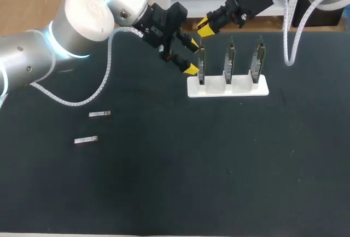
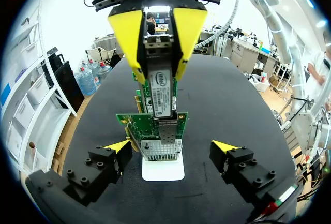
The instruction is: Pick up the optical module with the left hand, and insert it into the network port with the right hand.
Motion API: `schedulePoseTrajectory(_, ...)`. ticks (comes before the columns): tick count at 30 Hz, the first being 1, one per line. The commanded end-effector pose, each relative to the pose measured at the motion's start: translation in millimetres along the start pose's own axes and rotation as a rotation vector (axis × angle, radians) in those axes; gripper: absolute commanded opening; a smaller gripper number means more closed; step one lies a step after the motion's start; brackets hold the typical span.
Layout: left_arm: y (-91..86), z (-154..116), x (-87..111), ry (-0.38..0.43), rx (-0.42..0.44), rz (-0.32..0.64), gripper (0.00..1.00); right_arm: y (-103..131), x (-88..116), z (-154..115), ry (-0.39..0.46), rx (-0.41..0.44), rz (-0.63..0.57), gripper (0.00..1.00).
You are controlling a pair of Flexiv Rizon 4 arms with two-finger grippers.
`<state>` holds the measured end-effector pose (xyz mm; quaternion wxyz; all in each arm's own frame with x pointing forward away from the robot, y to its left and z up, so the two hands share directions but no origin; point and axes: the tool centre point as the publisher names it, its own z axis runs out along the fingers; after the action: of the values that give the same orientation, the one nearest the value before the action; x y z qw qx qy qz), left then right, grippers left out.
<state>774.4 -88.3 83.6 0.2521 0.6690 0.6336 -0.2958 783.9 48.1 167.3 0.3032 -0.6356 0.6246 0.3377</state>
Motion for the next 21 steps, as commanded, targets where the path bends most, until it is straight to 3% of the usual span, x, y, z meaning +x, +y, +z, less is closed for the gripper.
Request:
schedulePoseTrajectory(1, 0.5, 0.0, -0.4, 0.003, 0.001, -0.001, 1.00, 4.3, -0.6, -2.5, 0.000, 0.008, -0.012, 0.00)
schedulePoseTrajectory(21, 0.5, 0.0, -0.4, 0.003, 0.001, -0.001, 1.00, 7.0, 1.6, 4.0, 0.029, -0.015, -0.037, 0.00)
